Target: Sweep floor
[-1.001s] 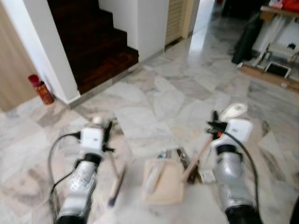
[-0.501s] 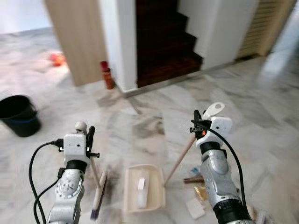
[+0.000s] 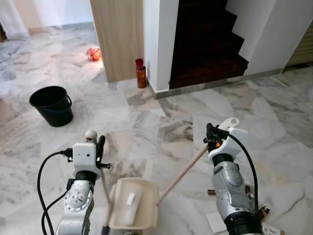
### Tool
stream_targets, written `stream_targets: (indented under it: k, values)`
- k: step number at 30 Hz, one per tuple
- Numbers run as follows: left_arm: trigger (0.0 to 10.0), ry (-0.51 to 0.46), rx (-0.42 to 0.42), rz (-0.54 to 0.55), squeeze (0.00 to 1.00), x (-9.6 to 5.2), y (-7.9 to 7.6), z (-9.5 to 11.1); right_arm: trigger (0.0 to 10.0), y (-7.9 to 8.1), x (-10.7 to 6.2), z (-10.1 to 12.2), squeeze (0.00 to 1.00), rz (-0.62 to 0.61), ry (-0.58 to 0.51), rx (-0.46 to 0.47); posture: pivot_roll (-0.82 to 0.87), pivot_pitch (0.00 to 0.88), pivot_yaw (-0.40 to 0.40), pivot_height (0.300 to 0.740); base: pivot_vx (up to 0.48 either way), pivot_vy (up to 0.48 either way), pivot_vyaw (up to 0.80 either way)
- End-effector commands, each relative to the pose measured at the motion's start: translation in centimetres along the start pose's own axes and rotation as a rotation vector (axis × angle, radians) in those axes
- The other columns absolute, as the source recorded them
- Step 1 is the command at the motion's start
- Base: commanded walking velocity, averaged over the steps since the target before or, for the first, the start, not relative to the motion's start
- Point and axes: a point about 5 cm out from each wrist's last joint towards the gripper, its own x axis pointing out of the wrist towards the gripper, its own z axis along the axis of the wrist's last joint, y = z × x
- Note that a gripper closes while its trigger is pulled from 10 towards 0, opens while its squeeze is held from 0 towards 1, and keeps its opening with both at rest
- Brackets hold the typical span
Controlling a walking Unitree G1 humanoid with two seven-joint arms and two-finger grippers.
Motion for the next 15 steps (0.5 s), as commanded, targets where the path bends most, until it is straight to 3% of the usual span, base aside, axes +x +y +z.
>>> stream_targets:
  k: [1,11,14,15]
  values:
    - [10.0,-0.08,0.024,-0.004,0.0,0.65,0.0,1.8,10.0,0.24,0.32,1.28,0.0,0.007,-0.055,0.022,0.16,0.088,-0.014,0.74,0.0,0.0,0.0]
    - [10.0,-0.074,0.021,-0.005,0.0,0.7,-0.41,1.77,10.0,0.63,0.17,1.34,0.0,0.046,-0.044,0.026,0.15,0.093,-0.024,0.74,0.0,0.0,0.0]
    - [10.0,-0.07,0.023,-0.004,0.0,0.72,-0.34,1.78,10.0,0.74,0.24,0.96,0.0,0.033,-0.01,0.102,0.16,0.096,-0.022,0.74,0.0,0.0,0.0]
    - [10.0,-0.071,0.025,-0.006,0.0,0.72,-0.25,1.84,10.0,0.8,0.31,0.62,0.0,0.018,0.019,0.17,0.16,0.096,-0.021,0.74,0.0,0.0,0.0]
